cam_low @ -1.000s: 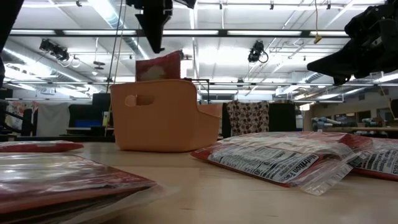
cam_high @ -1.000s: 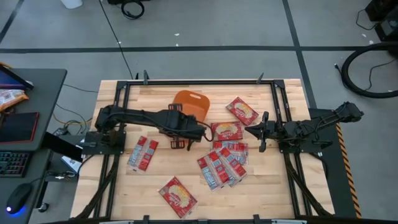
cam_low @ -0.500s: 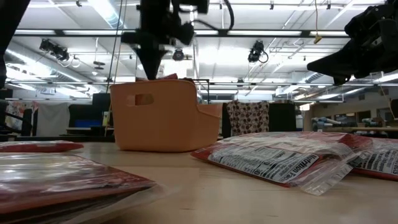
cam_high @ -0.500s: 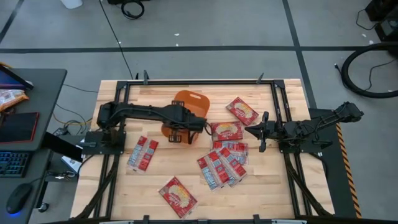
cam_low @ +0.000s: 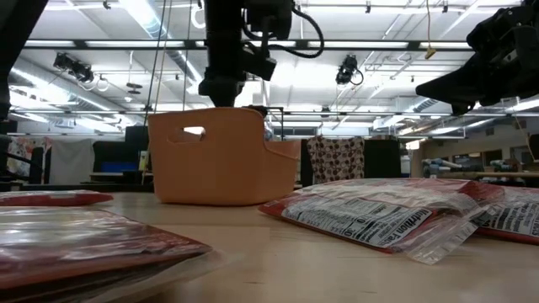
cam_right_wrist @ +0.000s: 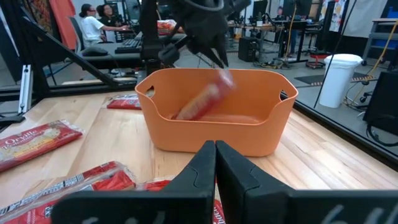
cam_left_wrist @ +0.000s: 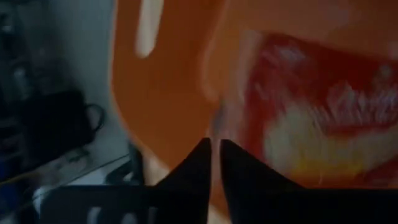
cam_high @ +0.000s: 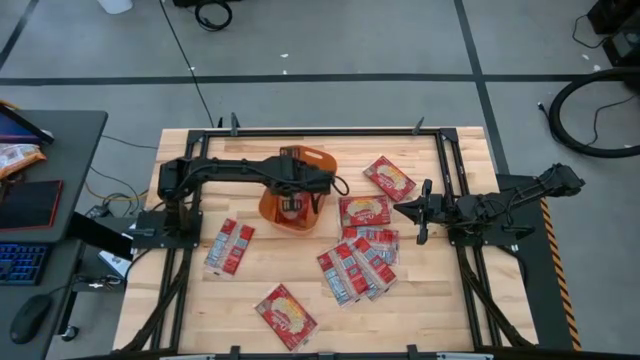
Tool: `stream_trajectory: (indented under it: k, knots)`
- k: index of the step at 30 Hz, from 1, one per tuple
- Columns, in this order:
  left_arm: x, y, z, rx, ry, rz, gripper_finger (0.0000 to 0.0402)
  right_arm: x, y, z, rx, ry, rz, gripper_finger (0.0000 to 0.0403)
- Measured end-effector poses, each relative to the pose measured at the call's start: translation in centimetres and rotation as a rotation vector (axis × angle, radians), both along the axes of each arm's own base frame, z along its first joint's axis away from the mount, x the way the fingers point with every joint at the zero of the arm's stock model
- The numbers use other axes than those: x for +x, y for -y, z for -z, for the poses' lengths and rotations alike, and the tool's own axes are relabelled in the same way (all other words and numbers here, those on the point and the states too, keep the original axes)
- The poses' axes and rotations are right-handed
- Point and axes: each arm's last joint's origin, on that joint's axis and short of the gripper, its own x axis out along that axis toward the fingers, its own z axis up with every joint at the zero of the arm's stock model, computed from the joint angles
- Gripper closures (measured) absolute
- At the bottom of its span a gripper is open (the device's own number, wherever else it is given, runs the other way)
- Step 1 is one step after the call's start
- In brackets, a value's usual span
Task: Sort popcorn bags into baskets
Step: Put the red popcorn pack into the orange bin
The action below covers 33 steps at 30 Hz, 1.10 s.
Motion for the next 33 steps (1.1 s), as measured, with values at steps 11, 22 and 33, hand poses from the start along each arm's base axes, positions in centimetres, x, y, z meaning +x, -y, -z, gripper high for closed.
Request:
stream_trajectory:
  k: [11, 22, 33]
  knots:
    - [2.5, 5.9, -1.8, -0.131, 0.230, 0.198, 0.0250, 0.0, 0.0, 0.0, 0.000, 0.000, 0.000, 0.0387]
    - [1.5, 13.2, -1.0, -0.517, 0.252, 0.133, 0.0249, 0.0, 0.0, 0.0, 0.000, 0.000, 0.000, 0.0387]
    - [-5.2, 21.5, 0.4, -0.470, 0.064, -0.272, 0.0249, 0.0, 0.0, 0.0, 0.000, 0.000, 0.000, 0.0387]
